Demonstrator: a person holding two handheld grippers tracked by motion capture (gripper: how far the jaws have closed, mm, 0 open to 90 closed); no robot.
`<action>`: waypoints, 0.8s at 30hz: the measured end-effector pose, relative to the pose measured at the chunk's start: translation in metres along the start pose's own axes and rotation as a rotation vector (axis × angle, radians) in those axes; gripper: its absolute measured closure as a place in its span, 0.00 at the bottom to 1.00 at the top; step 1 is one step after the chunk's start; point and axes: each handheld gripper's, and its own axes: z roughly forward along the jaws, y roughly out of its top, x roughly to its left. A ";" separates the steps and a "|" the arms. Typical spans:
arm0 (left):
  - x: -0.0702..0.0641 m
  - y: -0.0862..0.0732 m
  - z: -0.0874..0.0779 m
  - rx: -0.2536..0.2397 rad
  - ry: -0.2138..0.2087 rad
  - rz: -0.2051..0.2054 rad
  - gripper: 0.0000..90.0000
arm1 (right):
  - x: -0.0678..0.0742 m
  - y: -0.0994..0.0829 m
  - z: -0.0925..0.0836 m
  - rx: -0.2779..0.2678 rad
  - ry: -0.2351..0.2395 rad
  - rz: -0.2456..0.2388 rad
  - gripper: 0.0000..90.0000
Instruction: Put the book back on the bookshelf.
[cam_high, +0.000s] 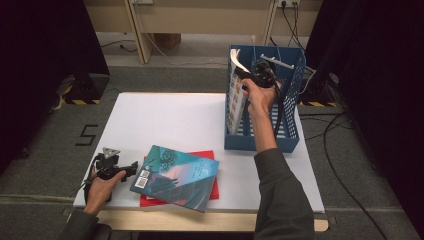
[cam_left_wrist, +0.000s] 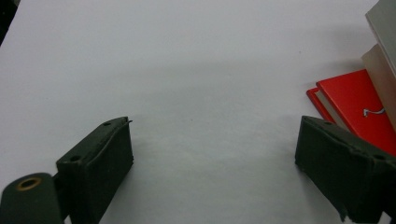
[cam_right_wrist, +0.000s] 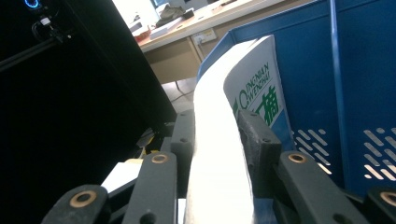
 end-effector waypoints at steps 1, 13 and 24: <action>0.000 0.000 0.000 0.000 -0.001 -0.001 0.11 | 0.000 0.000 0.000 0.008 0.007 -0.011 0.76; 0.000 0.000 0.000 -0.001 -0.001 0.000 0.11 | 0.006 -0.015 -0.012 0.046 0.057 -0.071 0.72; 0.000 0.000 0.000 0.000 -0.004 -0.003 0.11 | 0.013 -0.026 -0.016 0.041 0.079 -0.072 0.63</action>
